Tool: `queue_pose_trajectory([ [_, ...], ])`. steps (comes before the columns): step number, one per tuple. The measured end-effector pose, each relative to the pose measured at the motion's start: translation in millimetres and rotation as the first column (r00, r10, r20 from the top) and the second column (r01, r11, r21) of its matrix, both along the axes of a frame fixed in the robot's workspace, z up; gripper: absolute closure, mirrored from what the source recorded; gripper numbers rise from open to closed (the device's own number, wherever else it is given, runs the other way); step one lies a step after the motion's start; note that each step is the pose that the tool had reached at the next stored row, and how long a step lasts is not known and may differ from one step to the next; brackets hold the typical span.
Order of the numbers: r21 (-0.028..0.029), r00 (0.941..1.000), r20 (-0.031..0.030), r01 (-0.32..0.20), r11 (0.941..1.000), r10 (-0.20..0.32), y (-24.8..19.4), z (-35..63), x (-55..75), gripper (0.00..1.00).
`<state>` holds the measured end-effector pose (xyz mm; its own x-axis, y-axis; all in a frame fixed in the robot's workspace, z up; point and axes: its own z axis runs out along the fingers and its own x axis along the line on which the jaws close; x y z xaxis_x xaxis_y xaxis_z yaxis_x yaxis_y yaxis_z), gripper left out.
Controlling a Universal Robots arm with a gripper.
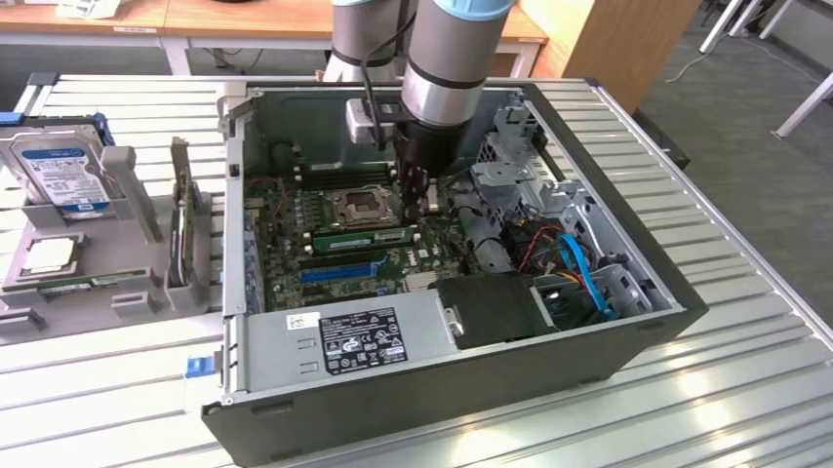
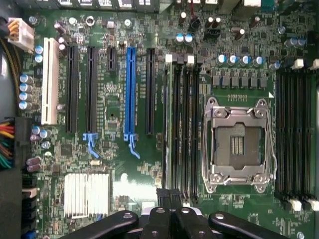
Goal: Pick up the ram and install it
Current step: 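Press down the ram until it locks into place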
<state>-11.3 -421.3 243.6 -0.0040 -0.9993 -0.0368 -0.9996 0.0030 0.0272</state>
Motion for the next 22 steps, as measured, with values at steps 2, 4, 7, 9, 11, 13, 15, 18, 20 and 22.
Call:
queue_pose_trajectory([
  [2,0.0000,1.0000,-0.0007,0.000,1.0000,0.000,0.0,0.0,3.7,0.90],
  [4,0.0000,1.0000,-0.0008,0.000,1.0000,0.000,0.0,0.0,6.2,0.90],
  [7,0.0000,1.0000,-0.0008,0.000,1.0000,0.000,0.0,0.0,8.6,0.90],
  [9,0.0000,1.0000,-0.0008,0.000,1.0000,0.000,0.0,0.0,8.9,0.90],
  [11,0.0000,1.0000,-0.0008,0.000,1.0000,0.000,0.0,0.0,8.9,0.90],
  [13,0.0000,1.0000,-0.0007,0.000,1.0000,0.000,0.5,0.0,8.9,0.90],
  [15,0.0000,1.0000,-0.0007,0.000,1.0000,0.000,1.9,0.0,8.9,0.90],
  [18,0.0000,1.0000,-0.0008,0.000,1.0000,0.000,3.1,-0.1,8.9,0.90],
  [20,0.0000,1.0000,-0.0008,0.000,1.0000,0.000,3.3,-0.1,8.9,0.90],
  [22,0.0000,1.0000,-0.0008,0.000,1.0000,0.000,3.3,-0.1,8.9,0.90],
])
